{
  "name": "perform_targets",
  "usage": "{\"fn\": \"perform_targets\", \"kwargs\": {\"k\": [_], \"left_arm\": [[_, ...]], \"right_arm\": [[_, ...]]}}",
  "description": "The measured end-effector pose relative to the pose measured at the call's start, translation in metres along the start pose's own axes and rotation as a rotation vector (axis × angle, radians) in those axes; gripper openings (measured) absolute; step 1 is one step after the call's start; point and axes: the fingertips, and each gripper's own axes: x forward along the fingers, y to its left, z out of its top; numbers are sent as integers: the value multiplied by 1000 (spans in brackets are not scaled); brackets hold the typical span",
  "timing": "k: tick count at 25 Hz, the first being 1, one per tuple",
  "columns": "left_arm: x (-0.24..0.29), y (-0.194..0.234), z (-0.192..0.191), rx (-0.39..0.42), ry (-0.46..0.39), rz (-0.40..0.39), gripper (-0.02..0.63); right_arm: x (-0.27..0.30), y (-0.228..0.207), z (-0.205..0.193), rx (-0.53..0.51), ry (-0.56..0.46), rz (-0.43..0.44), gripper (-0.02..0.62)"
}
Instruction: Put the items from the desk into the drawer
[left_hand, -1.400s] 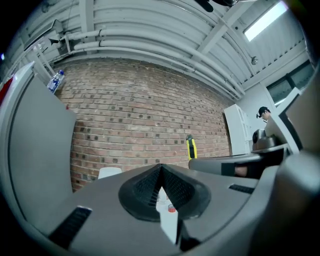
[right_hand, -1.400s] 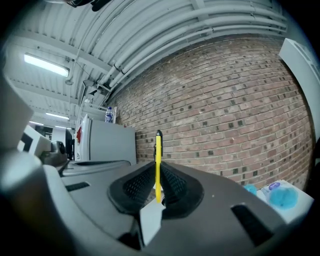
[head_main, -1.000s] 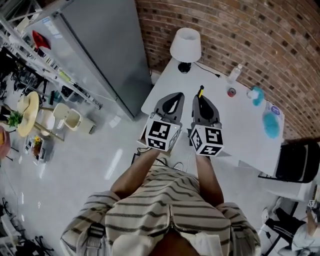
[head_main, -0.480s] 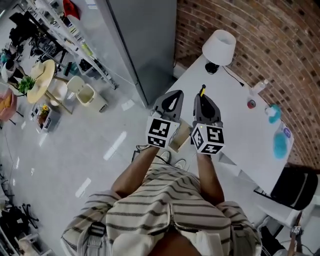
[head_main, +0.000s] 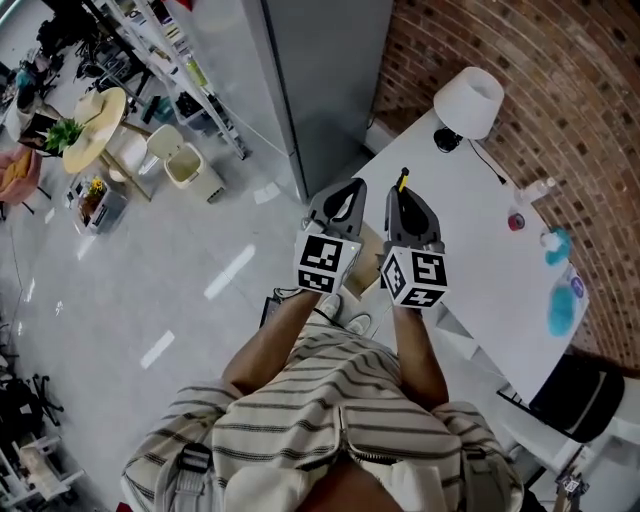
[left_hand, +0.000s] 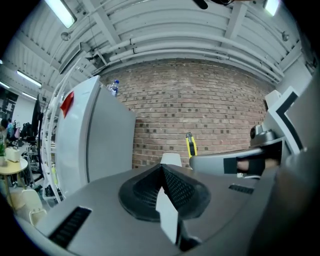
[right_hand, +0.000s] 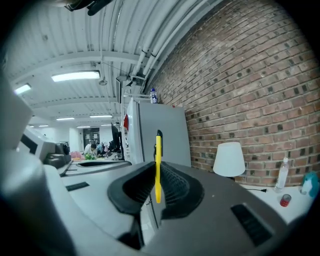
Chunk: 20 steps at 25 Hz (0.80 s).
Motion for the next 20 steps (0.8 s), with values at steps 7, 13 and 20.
{"fn": "perform_targets", "kwargs": {"k": [7,13,20], "left_arm": [[-13,22,-6,-18,11,48,-8],[-19,39,-20,-38,43,78,-8],[-17,41,-41,-57,85,73,-8]], "right_arm": [[15,27,-7,-6,26,58,37],[31,48,-25,1,107,113,37],[34,52,-46,-6,173,127,37]]}}
